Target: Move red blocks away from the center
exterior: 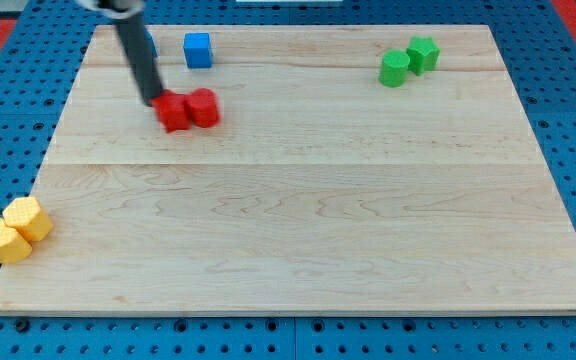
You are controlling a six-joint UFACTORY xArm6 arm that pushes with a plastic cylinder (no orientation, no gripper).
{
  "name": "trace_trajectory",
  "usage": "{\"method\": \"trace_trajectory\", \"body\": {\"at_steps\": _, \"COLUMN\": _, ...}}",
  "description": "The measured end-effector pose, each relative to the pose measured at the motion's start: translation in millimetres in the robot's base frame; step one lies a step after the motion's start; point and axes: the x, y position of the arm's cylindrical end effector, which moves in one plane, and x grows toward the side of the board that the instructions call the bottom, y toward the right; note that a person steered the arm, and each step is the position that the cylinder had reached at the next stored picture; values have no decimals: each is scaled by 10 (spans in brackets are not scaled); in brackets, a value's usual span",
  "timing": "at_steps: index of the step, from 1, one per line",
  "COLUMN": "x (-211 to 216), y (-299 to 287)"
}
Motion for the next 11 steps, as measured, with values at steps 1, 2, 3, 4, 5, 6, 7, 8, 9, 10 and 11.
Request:
{"method": "trace_trajectory", "body": {"at_steps": 1, "x": 114, "y": 594}}
{"method": "trace_trajectory", "body": {"at_steps": 2, "x": 79, "y": 902}}
{"method": "trace_trajectory", "body": {"at_steps": 3, "x": -274, "y": -129}}
{"method": "trace_trajectory", "body": {"at_steps": 4, "x": 307, "y": -425}}
{"method": "trace_trajectory", "body": {"at_steps": 5, "x": 639, "y": -177}}
{"method": "trace_trajectory", "body": {"at_steps": 6, "x": 385, "y": 579}}
{"method": "trace_trajectory", "body": {"at_steps": 7, "x": 284, "y": 1220}}
{"method": "trace_trajectory", "body": {"at_steps": 8, "x": 472, "y": 1645}}
{"method": "trace_trajectory", "body": {"at_steps": 9, "x": 860, "y": 2062}}
{"method": "trace_trajectory", "body": {"at_steps": 10, "x": 888, "y": 2456}}
{"method": "trace_trajectory", "body": {"at_steps": 11, "x": 1063, "y": 1713}}
